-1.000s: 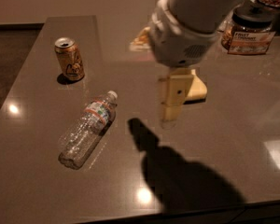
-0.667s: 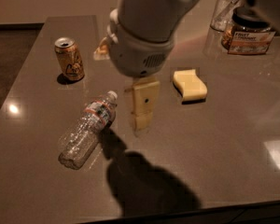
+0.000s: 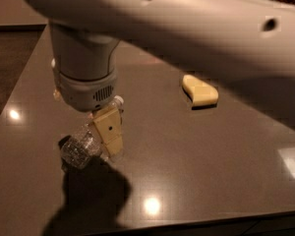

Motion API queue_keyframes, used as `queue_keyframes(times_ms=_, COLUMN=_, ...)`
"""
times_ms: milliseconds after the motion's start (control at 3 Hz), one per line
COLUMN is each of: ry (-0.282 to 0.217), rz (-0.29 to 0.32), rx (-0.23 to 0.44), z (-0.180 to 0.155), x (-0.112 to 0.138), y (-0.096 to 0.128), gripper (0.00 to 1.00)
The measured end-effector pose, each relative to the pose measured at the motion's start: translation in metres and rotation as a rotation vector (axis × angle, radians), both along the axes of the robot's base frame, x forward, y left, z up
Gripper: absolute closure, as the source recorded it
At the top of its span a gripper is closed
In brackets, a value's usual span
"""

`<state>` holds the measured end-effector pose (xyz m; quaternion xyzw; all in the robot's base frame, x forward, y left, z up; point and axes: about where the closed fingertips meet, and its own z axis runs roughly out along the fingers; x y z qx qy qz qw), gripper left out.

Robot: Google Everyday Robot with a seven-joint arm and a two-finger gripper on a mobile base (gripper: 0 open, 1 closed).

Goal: Pick water bottle

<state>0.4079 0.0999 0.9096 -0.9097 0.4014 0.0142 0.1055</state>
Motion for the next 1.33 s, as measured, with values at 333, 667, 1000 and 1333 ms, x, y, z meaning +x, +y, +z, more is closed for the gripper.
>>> queue_keyframes(times_ms=333, ry=0.031, rz=0.056, rx=-0.066, z=-0.029, x=0.007, y=0.008, gripper=0.0)
queue_keyframes(times_ms=667, ry=0.058, rz=0.083, rx=-0.116, z=-0.049, x=0.018, y=0.004, gripper=0.0)
queue_keyframes(times_ms=1000, ry=0.077, rz=0.096, rx=-0.161, z=-0.063, x=0.025, y=-0.002, gripper=0.18)
queue_keyframes(times_ms=1333, ry=0.075, rz=0.094, rx=-0.166, z=-0.059, x=0.029, y=-0.001, gripper=0.4)
